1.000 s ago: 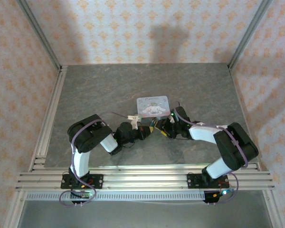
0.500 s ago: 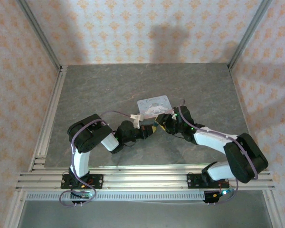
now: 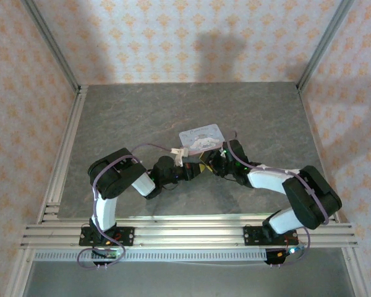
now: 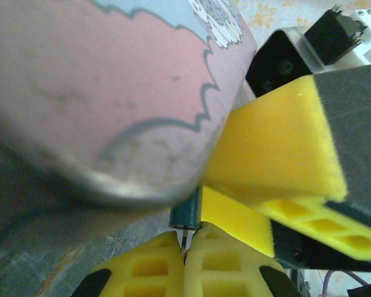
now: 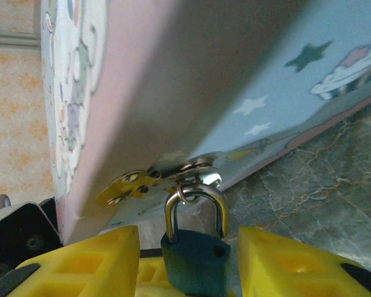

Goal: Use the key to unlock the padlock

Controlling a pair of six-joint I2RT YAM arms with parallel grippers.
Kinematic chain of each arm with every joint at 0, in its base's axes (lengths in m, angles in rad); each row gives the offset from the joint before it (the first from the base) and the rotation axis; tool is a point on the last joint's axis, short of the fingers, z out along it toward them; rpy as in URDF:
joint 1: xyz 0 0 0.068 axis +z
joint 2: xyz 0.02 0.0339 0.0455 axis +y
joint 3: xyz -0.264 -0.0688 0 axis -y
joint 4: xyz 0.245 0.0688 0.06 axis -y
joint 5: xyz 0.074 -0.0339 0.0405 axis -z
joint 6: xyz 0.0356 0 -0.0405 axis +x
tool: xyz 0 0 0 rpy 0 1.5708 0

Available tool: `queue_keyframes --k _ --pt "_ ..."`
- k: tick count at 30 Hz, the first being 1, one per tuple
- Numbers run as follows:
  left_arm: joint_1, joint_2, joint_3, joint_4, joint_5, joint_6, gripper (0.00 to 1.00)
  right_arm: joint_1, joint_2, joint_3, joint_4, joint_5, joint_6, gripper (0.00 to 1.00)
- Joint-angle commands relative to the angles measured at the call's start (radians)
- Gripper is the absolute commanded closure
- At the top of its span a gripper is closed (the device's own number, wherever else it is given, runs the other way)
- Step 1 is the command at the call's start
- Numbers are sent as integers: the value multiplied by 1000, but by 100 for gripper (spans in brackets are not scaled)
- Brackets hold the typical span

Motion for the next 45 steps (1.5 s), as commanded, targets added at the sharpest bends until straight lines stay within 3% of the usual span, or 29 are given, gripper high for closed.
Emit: queue_keyframes --k 1,3,8,13,18,22,26,34,39,45 --pt "5 -27 29 51 29 -11 100 19 27 -20 106 19 12 56" --pt "5 -26 34 46 35 -14 100 25 37 -20 117 20 11 60" --pt "5 -29 31 22 25 -9 100 36 26 -30 115 47 4 86" --pt "5 -34 24 -16 -1 4 100 38 -23 -30 41 84 -23 95" --pt "5 -34 25 -36 -14 7 100 38 -62 -9 -40 101 -55 93" --pt "5 -29 26 -9 -5 -11 100 38 -82 -2 -67 106 -70 66" --pt "6 -26 25 -12 4 -22 100 29 -117 -16 -75 142 -60 58" --pt "40 -34 2 -64 54 -10 100 -52 -251 -27 -201 199 -100 59" --pt "87 -103 -17 -122 123 -3 100 -72 -268 -64 -256 250 -90 70" --pt "141 -160 2 -242 230 25 100 -73 -155 -92 -120 150 -104 88"
